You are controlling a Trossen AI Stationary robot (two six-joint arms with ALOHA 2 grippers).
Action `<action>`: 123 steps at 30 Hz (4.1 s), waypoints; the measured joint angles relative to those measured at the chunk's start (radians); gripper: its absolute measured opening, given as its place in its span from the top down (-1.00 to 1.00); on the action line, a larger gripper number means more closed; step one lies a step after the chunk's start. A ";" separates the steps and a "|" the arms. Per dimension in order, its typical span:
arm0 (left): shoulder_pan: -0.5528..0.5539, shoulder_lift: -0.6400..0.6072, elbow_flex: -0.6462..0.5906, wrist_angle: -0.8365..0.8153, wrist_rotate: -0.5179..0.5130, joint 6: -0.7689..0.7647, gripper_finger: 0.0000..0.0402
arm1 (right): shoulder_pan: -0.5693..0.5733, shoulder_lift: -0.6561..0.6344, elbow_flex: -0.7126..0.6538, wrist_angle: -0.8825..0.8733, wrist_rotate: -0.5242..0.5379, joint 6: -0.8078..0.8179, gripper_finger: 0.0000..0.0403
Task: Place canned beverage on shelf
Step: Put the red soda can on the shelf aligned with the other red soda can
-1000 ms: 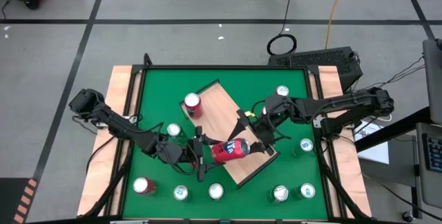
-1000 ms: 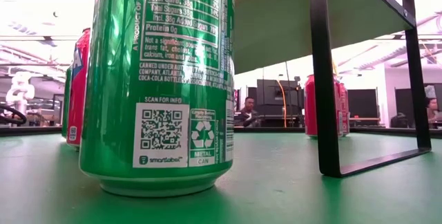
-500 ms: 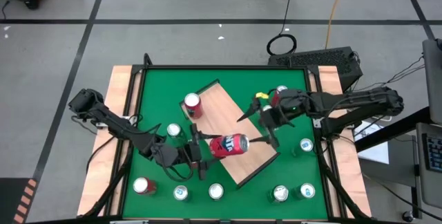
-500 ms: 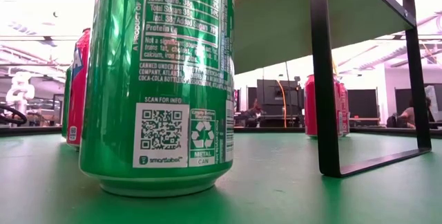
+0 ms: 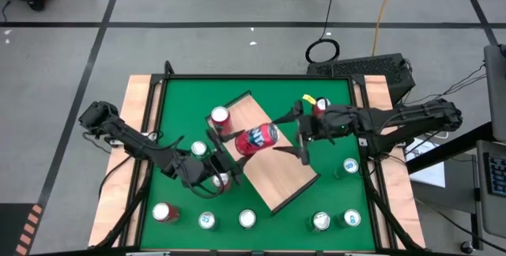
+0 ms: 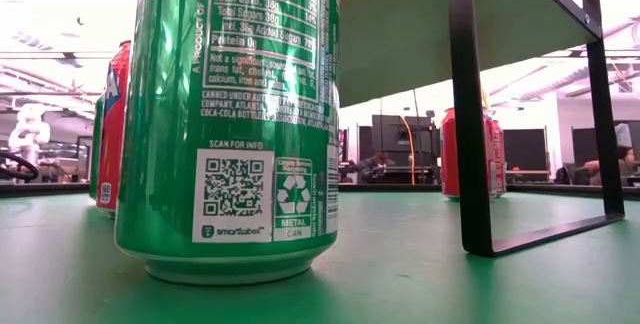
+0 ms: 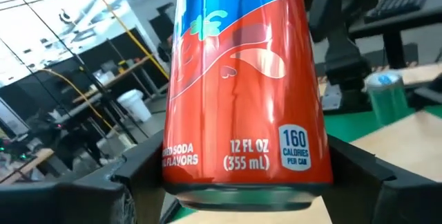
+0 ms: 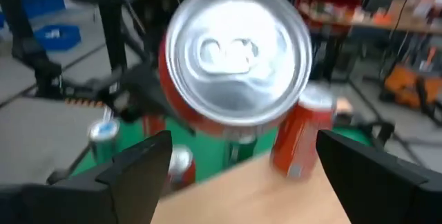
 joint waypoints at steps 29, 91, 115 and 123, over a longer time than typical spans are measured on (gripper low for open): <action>0.035 0.000 0.000 0.008 0.007 0.131 -0.43 | -0.006 0.055 -0.001 0.218 -0.009 -0.069 -0.46; -0.058 -0.402 0.001 -0.399 0.126 -0.411 -0.98 | -0.307 0.263 0.411 -0.508 -0.403 -0.505 -0.45; -0.055 -0.473 0.000 -0.695 0.048 -0.559 -0.98 | -0.435 0.756 1.026 -0.991 -0.587 -0.755 -0.45; -0.055 -0.472 0.000 -0.700 0.048 -0.558 -0.98 | -0.444 0.763 1.032 -0.995 -0.629 -0.776 -0.45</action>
